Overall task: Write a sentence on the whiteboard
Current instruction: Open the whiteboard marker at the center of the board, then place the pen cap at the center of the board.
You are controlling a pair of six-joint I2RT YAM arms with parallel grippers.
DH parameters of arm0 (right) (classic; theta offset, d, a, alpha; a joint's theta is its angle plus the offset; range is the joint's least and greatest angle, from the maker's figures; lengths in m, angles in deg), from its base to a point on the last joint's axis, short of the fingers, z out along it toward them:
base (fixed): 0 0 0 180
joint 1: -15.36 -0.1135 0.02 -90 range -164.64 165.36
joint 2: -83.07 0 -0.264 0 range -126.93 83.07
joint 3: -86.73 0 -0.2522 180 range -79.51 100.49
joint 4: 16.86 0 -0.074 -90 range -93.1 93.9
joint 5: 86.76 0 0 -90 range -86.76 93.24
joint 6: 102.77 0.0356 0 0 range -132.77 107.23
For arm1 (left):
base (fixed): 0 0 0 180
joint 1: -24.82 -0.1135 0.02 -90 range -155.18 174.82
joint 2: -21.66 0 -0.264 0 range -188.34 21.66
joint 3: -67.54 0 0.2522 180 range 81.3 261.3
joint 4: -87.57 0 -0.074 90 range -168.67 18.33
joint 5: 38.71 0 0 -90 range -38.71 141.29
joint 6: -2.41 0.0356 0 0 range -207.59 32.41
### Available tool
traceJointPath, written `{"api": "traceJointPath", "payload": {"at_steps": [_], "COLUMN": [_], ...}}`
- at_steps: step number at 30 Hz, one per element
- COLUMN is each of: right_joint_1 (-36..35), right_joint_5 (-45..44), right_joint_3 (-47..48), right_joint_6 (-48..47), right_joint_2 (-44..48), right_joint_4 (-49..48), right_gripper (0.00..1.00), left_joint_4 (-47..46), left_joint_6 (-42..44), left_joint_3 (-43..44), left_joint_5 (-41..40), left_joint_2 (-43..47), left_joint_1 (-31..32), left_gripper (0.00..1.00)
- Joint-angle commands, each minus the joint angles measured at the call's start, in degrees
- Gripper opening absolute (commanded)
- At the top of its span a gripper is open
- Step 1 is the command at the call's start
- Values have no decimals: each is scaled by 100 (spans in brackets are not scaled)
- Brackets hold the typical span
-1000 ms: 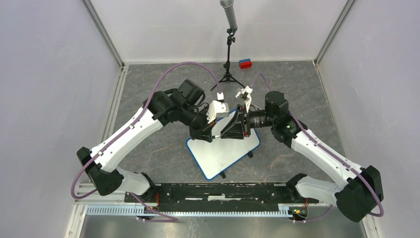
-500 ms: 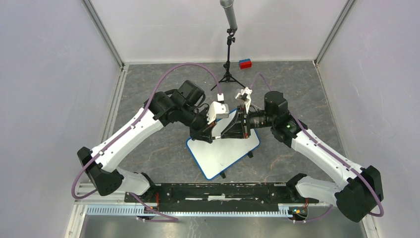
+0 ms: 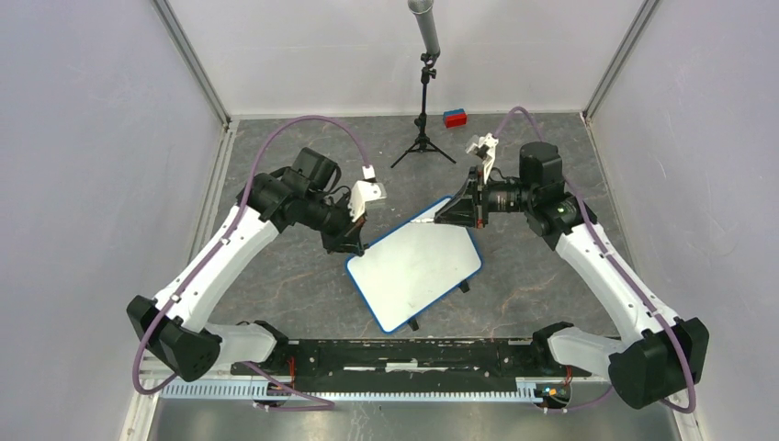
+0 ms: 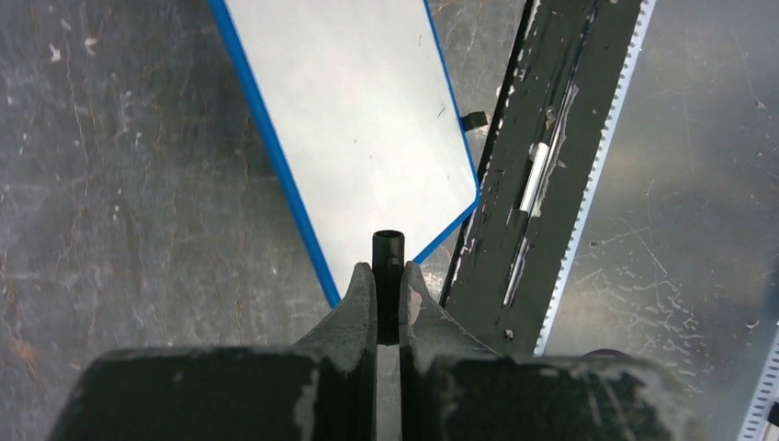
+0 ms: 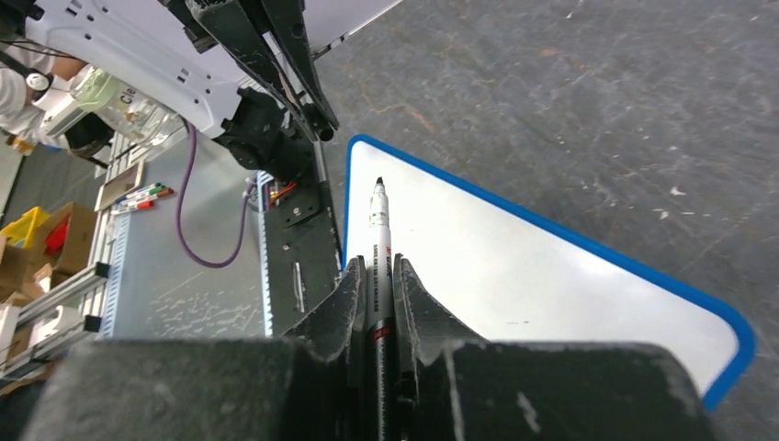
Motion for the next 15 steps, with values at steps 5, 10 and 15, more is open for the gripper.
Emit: {"api": "traceJointPath", "payload": {"at_steps": [5,10,15], "right_joint_1": [226,216,203], "right_joint_5": [175,81,54], "right_joint_3": [232,-57,-163], "right_joint_6": [-1028,-1784,-2342], "right_joint_2": [80,447,682], "right_joint_4": [860,1269,1644], "right_gripper": [0,0,0], "left_joint_4": [-273,-952,-1521], "left_joint_6": [-81,-415,-532], "left_joint_3": [-443,-1222,-1999], "left_joint_5": [-163,-1145,-1876], "left_joint_2": [502,338,145], "left_joint_1": [-1335,-2084,-2199], "left_gripper": [2,2,3]}}
